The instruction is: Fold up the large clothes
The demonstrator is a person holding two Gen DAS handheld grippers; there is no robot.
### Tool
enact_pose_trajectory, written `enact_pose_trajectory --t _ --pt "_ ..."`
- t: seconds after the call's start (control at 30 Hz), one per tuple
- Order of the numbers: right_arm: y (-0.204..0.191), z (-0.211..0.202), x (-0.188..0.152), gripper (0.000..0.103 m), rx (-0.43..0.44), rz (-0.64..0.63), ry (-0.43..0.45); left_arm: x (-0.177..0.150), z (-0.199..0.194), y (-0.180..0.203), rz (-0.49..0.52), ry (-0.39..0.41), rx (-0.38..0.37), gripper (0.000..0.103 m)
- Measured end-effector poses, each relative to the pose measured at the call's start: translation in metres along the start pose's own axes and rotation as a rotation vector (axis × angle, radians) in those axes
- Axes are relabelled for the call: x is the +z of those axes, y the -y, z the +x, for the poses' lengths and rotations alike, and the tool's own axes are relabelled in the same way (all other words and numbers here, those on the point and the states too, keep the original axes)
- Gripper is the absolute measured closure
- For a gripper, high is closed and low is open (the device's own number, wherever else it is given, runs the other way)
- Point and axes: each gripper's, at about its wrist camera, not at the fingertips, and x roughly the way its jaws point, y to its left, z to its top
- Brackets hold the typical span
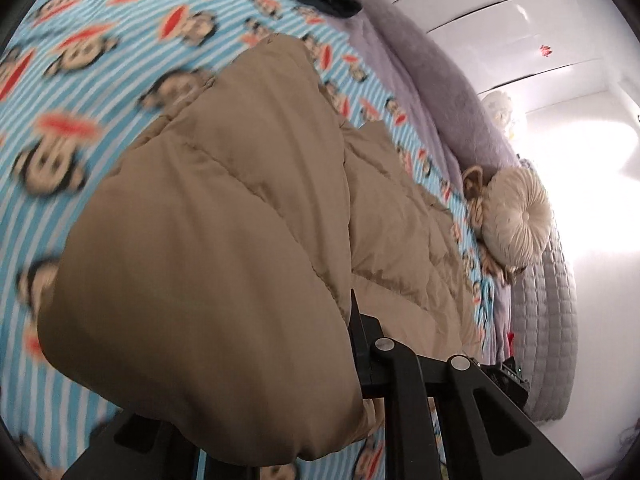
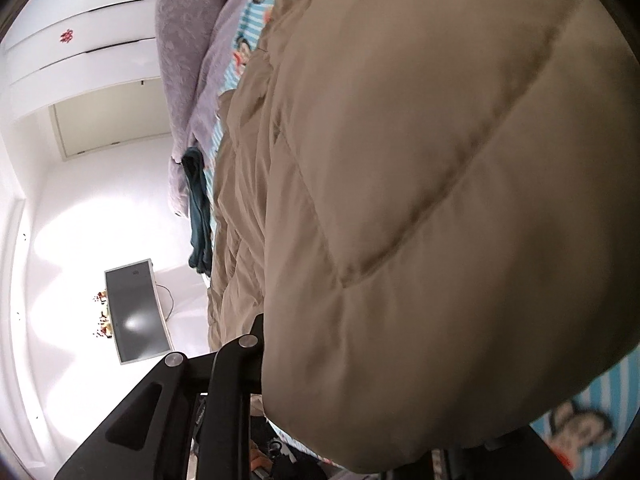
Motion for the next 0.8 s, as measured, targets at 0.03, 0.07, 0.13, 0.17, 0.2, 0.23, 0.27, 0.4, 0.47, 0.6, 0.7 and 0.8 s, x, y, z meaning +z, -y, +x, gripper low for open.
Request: enact_pose_trajectory --t 0.03,0.07,0.13,0.17,0.2,0.23,0.27,0.4,0.47,0.6,0.7,0.8 --pt "0.002 -0.005 -0.005 0.079 -0.004 0.008 -0.002 -0.009 -0.004 -0.007 -0.001 -0.011 0.009 0.083" --pt "0.004 -0.006 -0.014 0.079 -0.013 0.011 -0.004 -0.018 -0.006 -0.013 -0.004 -0.028 0.023 0.083" --pt "0.007 -0.008 -0.022 0.078 -0.045 0.011 -0.005 -0.031 -0.004 -0.026 -0.012 -0.063 0.048 0.083" --pt "0.012 -0.002 -0.027 0.077 -0.061 0.015 -0.004 -0.036 -0.001 -0.032 -0.016 -0.082 0.066 0.083" --pt "0.017 0.0 -0.028 0.075 -0.072 0.025 -0.005 -0.041 0.003 -0.038 -0.02 -0.096 0.082 0.083" --pt "0.022 0.002 -0.028 0.073 -0.08 0.032 -0.007 -0.045 0.005 -0.043 -0.026 -0.107 0.093 0.082" --pt "0.021 0.006 -0.028 0.069 -0.097 0.041 -0.008 -0.047 0.007 -0.046 -0.036 -0.112 0.1 0.082" --pt "0.022 0.009 -0.026 0.053 -0.178 0.031 -0.001 -0.047 0.007 -0.048 -0.044 -0.121 0.128 0.075" --pt "0.018 0.007 -0.026 0.049 -0.197 0.016 -0.003 -0.047 0.005 -0.046 -0.04 -0.122 0.164 0.066" --pt "0.011 0.005 -0.024 0.039 -0.236 0.004 -0.011 -0.046 -0.004 -0.045 -0.077 -0.116 0.225 0.054" --pt "-0.007 0.006 -0.024 0.029 -0.302 -0.045 -0.02 -0.048 -0.013 -0.041 -0.061 -0.113 0.263 0.045" --pt "-0.008 -0.006 -0.033 0.029 -0.372 -0.085 -0.027 -0.05 -0.018 -0.026 -0.01 -0.099 0.324 0.024"
